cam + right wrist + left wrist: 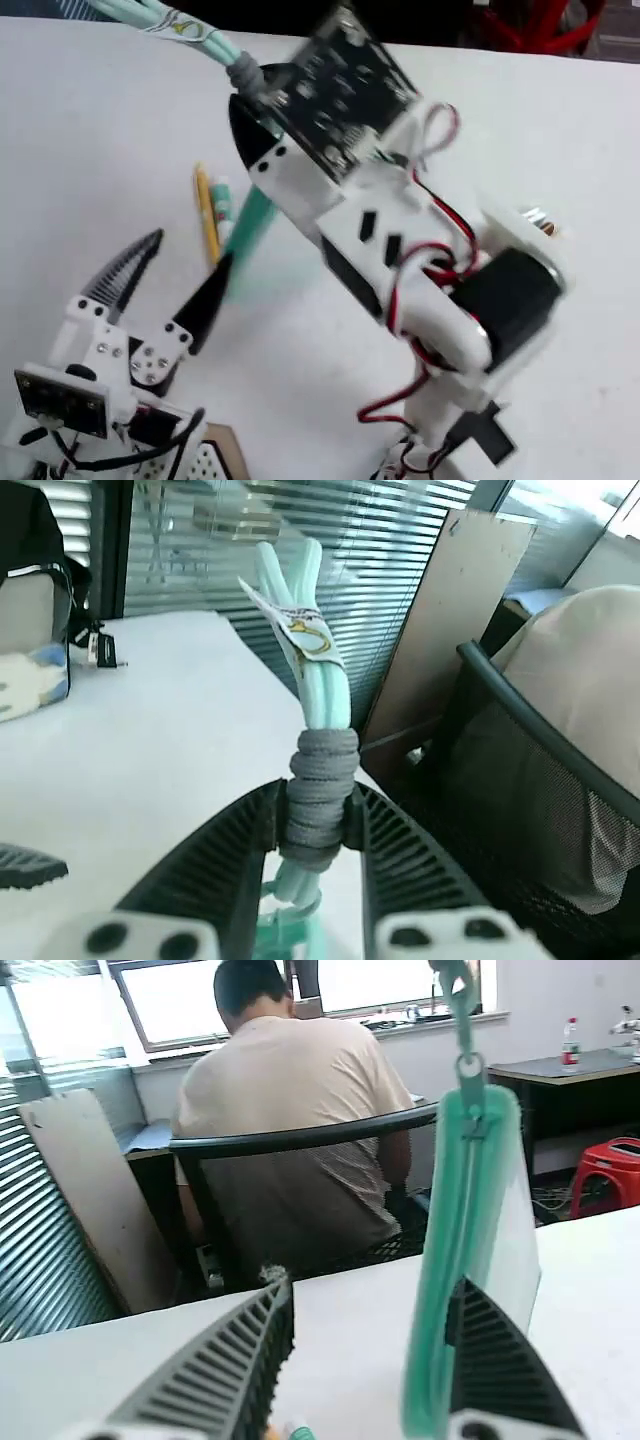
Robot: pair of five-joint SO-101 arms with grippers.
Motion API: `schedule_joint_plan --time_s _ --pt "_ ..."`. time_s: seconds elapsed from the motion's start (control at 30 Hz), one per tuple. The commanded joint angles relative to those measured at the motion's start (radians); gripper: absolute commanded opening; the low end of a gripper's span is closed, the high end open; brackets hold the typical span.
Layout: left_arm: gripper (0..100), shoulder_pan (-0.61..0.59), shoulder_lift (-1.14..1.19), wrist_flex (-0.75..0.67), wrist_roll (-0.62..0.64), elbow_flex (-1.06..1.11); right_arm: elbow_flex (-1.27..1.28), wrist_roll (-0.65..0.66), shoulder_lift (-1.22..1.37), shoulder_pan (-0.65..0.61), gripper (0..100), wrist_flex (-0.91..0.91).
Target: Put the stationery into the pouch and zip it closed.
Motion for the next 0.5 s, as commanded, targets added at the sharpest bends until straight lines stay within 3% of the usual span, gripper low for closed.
schedule_joint_plan --time_s 0.0,0.2,0.47 --pt "24 -0.062 0.005 -0.011 -0.017 0.034 -0.005 -0.008 -0.036 0.005 2.0 0.012" --pt "24 -0.177 0.005 -0.092 -0.012 0.103 -0.003 -0.003 -0.035 0.016 2.0 0.041" --pt "24 -0.303 0.005 -0.087 -0.015 0.011 0.051 -0.011 0.007 0.107 2.0 0.041"
